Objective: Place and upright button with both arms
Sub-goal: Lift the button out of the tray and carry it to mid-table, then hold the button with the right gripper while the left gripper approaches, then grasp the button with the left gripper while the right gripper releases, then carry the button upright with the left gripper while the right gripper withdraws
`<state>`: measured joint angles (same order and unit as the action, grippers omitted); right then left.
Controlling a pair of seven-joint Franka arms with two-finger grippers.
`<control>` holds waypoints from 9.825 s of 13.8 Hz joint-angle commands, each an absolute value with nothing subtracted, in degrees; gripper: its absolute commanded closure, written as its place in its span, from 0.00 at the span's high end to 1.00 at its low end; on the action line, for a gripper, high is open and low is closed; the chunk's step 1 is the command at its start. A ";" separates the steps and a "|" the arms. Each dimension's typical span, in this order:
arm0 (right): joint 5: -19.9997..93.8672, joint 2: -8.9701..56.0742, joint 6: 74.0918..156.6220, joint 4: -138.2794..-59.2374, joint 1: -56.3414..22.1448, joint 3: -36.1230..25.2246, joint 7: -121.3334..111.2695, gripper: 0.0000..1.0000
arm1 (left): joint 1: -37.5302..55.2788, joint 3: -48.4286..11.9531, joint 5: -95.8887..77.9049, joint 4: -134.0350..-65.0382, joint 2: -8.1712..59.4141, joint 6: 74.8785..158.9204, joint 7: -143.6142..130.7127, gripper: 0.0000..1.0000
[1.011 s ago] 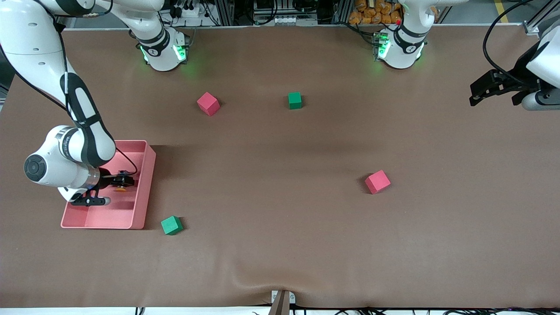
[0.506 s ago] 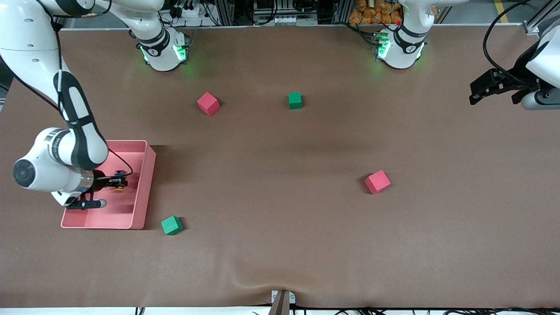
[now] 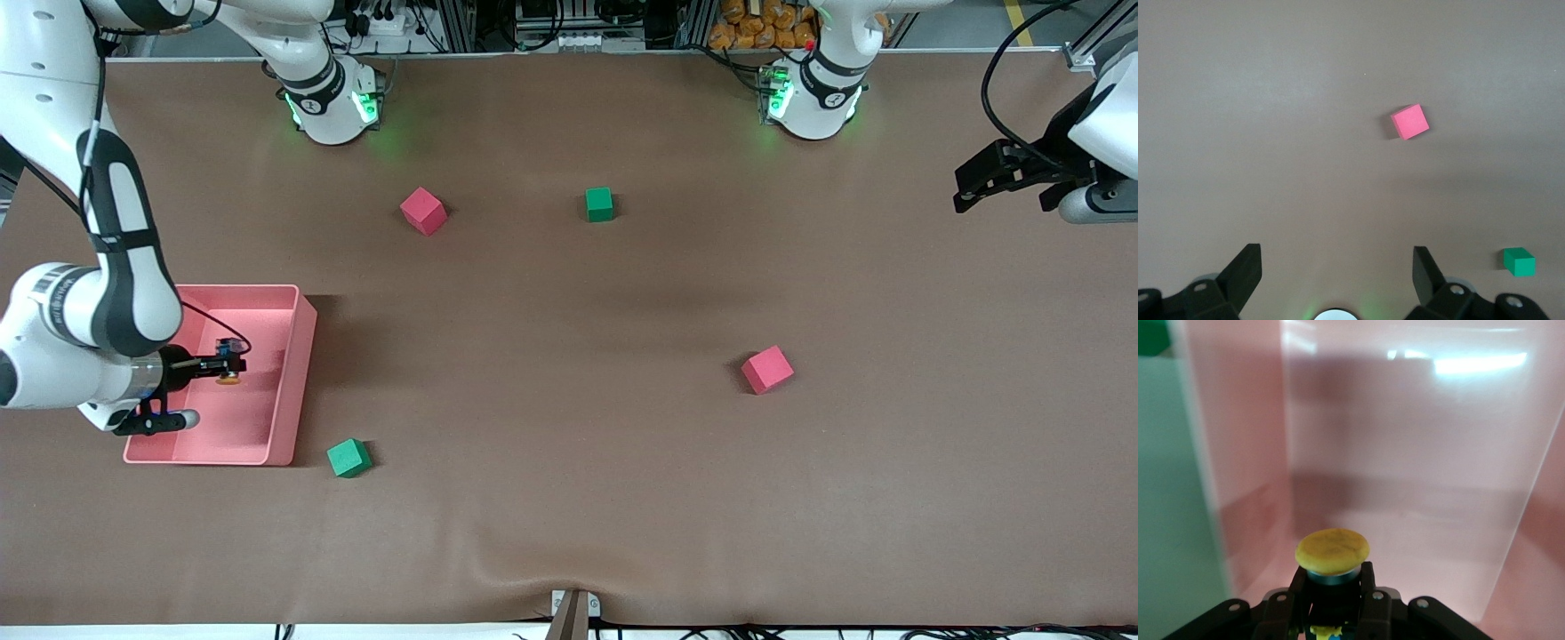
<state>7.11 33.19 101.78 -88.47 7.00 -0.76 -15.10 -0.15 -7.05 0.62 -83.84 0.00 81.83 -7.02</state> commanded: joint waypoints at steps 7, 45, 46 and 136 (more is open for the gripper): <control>9.75 32.61 85.52 -74.36 -7.54 3.15 13.14 0.00 | -0.44 -7.29 1.32 -83.32 -0.26 80.86 -6.06 1.00; 6.42 61.26 131.93 -60.82 -48.61 0.61 44.03 1.00 | 6.85 -7.47 -5.44 -85.25 15.90 80.51 -12.04 1.00; 6.50 60.74 131.31 -60.82 -48.26 0.62 44.12 1.00 | 6.86 -7.47 -7.02 -85.25 17.04 79.99 -12.04 1.00; -2.37 -1.76 89.91 -91.67 2.55 2.99 6.50 1.00 | 62.84 -5.45 87.98 -75.41 61.70 109.69 -137.81 0.00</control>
